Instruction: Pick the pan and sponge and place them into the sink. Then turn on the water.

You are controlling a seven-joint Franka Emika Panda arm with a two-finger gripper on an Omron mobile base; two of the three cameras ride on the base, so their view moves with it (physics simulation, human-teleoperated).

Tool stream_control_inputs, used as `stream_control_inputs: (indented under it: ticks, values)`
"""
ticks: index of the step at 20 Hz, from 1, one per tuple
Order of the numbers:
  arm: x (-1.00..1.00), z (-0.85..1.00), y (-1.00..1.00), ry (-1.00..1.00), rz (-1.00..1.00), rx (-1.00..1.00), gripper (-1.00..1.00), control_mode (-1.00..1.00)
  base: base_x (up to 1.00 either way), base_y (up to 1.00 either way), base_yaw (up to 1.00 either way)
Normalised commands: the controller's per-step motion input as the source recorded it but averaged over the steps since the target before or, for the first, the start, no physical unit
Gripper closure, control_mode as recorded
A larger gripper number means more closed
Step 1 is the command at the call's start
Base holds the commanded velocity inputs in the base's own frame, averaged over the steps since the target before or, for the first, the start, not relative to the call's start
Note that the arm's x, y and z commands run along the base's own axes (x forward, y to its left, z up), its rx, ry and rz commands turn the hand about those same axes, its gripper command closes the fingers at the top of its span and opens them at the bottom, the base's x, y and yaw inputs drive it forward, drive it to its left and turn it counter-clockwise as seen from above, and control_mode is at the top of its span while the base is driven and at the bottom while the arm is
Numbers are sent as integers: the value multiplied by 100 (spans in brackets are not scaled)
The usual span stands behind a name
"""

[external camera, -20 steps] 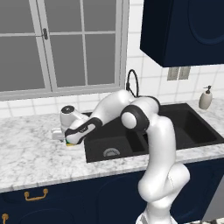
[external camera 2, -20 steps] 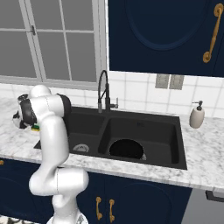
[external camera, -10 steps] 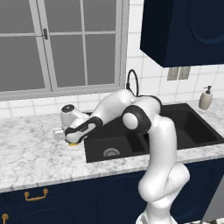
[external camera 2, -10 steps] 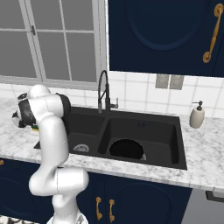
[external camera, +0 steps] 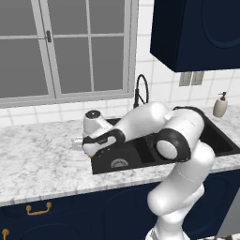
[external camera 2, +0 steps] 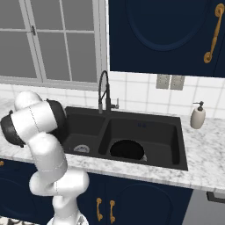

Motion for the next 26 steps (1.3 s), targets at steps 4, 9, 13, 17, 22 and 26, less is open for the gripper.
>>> stream_control_inputs:
  ticks: [4, 9, 13, 17, 22, 26]
  values:
    - [-55, 67, -77, 4, 13, 2, 100, -100, 0, 0, 0]
    - [-34, 49, -82, 4, 16, 0, 100, -100, 0, 0, 0]
    - [-3, 16, -91, 6, 13, 0, 100, -100, 0, 0, 0]
    - [1, 0, -100, 0, 10, 7, 100, -100, 0, 0, 0]
    - [3, 9, -100, 0, 4, 15, 100, -100, 0, 0, 0]
    - [13, 4, -100, 0, 1, 14, 100, -100, 0, 0, 0]
